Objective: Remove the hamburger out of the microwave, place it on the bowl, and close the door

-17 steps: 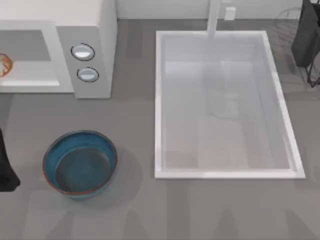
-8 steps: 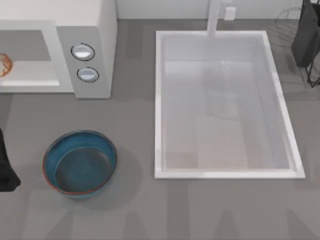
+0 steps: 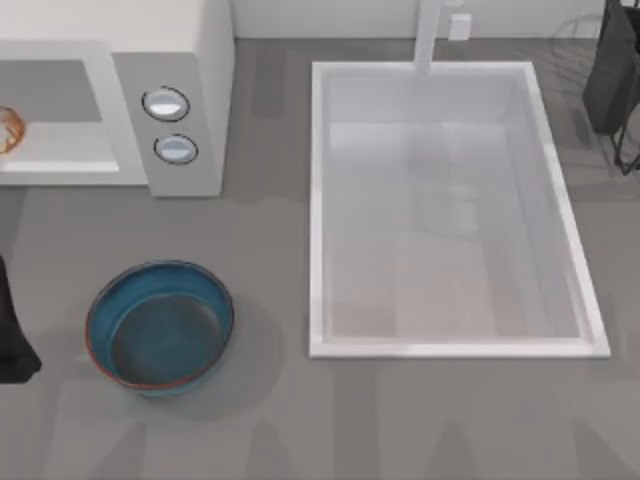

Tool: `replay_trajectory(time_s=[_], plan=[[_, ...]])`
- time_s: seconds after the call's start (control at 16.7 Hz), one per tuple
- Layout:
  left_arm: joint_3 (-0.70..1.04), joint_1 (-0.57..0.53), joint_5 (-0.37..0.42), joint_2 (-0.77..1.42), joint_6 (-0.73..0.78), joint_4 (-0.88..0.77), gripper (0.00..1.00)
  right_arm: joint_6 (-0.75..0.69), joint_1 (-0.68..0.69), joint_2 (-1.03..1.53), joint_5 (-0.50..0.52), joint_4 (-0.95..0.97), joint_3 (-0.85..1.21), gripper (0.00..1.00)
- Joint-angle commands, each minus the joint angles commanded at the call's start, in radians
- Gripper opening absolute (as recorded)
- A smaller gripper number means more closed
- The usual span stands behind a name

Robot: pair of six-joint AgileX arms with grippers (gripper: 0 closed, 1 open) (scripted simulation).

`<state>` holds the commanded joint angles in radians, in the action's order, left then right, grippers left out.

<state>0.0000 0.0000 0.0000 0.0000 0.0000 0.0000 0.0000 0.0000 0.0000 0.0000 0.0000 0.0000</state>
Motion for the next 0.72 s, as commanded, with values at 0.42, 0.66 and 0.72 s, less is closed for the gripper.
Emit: replay_trajectory(time_s=[0.42,0.66,0.72], plan=[[0.005,0.001,0.001,0.010,0.001,0.005,1.00,0.000,0.000,0.000,0.000,0.000,0.000,1.00],[0.079,0.017,0.020,0.153,0.008,0.081,1.00,0.000,0.000,0.000,0.000,0.000,0.000,1.00],[0.108,0.024,0.027,0.215,0.011,0.111,1.00,0.000,0.000,0.000,0.000,0.000,0.000,1.00]])
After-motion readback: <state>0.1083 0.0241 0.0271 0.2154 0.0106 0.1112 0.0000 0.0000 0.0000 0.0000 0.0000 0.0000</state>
